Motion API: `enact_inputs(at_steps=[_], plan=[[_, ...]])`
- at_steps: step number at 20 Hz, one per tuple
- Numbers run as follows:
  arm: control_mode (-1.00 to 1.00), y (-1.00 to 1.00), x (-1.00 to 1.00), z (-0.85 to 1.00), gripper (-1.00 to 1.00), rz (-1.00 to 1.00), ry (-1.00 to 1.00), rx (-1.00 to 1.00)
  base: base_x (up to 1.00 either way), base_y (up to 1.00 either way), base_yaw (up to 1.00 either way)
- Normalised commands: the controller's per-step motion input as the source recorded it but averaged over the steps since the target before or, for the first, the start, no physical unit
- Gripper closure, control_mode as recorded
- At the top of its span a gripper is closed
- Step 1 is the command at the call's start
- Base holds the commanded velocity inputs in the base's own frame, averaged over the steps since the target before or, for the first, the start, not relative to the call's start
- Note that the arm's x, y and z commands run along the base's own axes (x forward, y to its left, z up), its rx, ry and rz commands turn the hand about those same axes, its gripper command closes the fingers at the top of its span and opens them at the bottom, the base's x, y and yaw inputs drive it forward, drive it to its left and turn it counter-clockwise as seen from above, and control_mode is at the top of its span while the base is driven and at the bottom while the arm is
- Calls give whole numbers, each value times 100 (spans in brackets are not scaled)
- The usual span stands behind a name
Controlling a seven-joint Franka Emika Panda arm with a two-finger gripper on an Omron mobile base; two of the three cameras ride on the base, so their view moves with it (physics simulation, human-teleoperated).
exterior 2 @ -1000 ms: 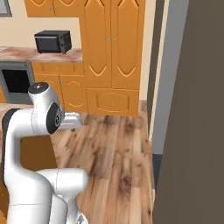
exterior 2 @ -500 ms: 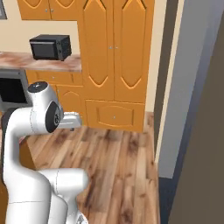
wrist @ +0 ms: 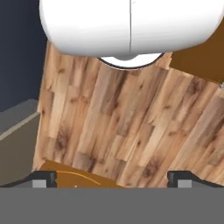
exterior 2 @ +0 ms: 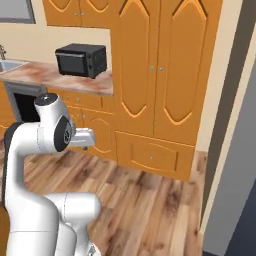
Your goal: Place one of the steaks on the plate and the other in the bowl. Then place the bowl in the fridge.
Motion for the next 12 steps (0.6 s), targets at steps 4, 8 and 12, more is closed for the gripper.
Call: enact_inputs(at_steps=[4,8,12], plan=[[100,0,0,0,-100,0,0,0,100,-1,70],[100,0,0,0,-100,0,0,0,100,-16,70],[100,0,0,0,-100,0,0,0,88,-14,72]])
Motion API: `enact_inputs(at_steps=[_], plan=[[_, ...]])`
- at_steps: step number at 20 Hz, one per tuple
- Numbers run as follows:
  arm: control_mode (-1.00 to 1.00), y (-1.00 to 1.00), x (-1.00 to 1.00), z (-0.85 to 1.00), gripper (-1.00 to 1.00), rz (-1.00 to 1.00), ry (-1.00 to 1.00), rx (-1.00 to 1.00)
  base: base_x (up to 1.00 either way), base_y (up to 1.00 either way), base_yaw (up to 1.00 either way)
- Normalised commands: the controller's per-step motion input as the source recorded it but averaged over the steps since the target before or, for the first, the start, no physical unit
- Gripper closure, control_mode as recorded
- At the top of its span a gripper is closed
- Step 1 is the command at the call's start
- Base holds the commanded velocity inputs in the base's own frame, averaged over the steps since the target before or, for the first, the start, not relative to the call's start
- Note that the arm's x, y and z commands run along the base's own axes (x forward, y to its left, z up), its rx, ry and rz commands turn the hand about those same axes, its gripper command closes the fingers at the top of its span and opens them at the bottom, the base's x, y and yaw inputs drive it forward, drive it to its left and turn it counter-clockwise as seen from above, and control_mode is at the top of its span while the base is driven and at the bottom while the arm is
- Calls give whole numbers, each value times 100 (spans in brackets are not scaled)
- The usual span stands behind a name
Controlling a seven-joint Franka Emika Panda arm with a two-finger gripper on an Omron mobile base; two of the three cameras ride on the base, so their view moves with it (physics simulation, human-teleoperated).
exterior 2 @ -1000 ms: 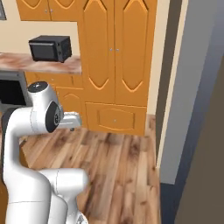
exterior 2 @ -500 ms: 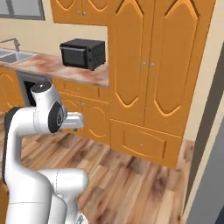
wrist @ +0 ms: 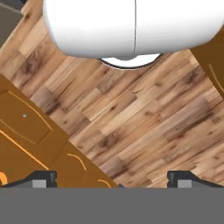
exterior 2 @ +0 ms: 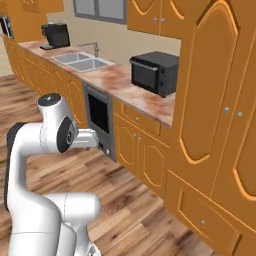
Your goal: Place one of the steaks on the plate and the other in the bowl. Then place the bowl in the fridge.
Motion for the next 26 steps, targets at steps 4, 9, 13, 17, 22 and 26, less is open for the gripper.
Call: enact_inputs(at_steps=[4,9,13,17,22,26], plan=[[100,0,0,0,-100,0,0,0,78,-2,64],[100,0,0,0,-100,0,0,0,99,-13,56],[100,0,0,0,-100,0,0,0,100,-16,55],[100,0,0,0,-100,0,0,0,100,-11,72],[100,0,0,0,-100,0,0,0,100,-25,65],[100,0,0,0,-100,0,0,0,100,-56,27]])
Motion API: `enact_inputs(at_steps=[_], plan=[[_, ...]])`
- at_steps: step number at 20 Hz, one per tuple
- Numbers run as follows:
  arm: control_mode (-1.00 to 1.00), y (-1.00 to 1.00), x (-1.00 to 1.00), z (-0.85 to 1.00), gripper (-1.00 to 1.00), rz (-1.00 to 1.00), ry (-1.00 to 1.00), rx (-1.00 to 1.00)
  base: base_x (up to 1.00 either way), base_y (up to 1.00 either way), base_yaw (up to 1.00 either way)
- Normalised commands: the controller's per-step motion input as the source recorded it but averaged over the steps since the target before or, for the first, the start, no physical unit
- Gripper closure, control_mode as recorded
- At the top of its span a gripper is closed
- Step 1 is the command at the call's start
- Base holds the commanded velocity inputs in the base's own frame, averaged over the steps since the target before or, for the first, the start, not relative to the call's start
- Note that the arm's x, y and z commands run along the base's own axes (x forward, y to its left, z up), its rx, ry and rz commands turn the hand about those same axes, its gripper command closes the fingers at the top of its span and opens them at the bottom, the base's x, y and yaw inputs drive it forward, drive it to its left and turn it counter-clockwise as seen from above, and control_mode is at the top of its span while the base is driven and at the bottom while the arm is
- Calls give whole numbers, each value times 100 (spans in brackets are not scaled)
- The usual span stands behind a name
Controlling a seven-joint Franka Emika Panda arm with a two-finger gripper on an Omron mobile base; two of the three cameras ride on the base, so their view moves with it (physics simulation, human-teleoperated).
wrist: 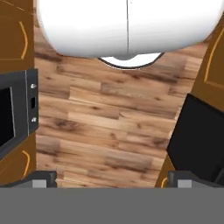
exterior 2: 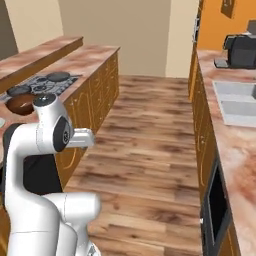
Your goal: Place one of the steaks on the plate and the other in the bowl. Then place the bowl in the fridge.
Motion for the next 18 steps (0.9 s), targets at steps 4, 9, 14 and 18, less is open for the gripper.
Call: enact_inputs(at_steps=[4,9,14,18], plan=[[100,0,0,0,-100,0,0,0,100,-31,24],[100,0,0,0,-100,0,0,0,95,0,66],[100,0,0,0,-100,0,0,0,100,-19,68],[100,0,0,0,-100,0,0,0,91,-10,82]])
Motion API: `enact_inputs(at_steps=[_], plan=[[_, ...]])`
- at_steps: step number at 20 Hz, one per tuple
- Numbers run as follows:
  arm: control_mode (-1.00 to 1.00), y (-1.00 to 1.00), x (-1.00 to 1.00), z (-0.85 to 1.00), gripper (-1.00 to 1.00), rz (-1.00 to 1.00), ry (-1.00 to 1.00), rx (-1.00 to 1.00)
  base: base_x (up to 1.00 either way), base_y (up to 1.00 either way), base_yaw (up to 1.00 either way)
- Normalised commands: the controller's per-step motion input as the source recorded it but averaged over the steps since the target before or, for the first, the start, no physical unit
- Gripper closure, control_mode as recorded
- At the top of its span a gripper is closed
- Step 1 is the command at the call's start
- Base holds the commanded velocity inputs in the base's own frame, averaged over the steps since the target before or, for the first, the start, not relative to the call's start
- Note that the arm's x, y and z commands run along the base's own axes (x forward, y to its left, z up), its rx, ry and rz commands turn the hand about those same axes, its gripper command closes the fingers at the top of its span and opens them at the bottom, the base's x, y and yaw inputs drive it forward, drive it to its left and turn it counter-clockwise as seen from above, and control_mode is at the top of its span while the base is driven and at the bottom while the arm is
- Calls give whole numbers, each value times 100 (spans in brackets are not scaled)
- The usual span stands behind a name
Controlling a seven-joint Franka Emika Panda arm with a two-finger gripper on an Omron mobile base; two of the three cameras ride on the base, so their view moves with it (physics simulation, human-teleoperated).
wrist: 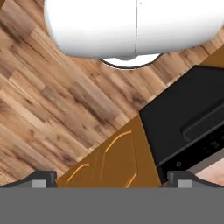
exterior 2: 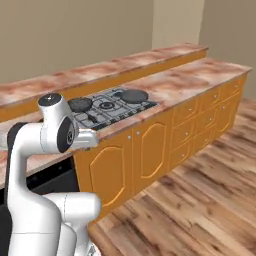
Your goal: Place one of the steaks on the plate and the other in the bowl. Then place the bowl in the fridge.
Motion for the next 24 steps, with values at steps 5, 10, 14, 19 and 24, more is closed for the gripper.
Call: enact_inputs(at_steps=[5,10,14,19,24], plan=[[100,0,0,0,-100,0,0,0,24,-38,85],[100,0,0,0,-100,0,0,0,61,-71,69],[100,0,0,0,-100,0,0,0,99,-80,49],[100,0,0,0,-100,0,0,0,35,-22,20],[100,0,0,0,-100,0,0,0,0,0,3]])
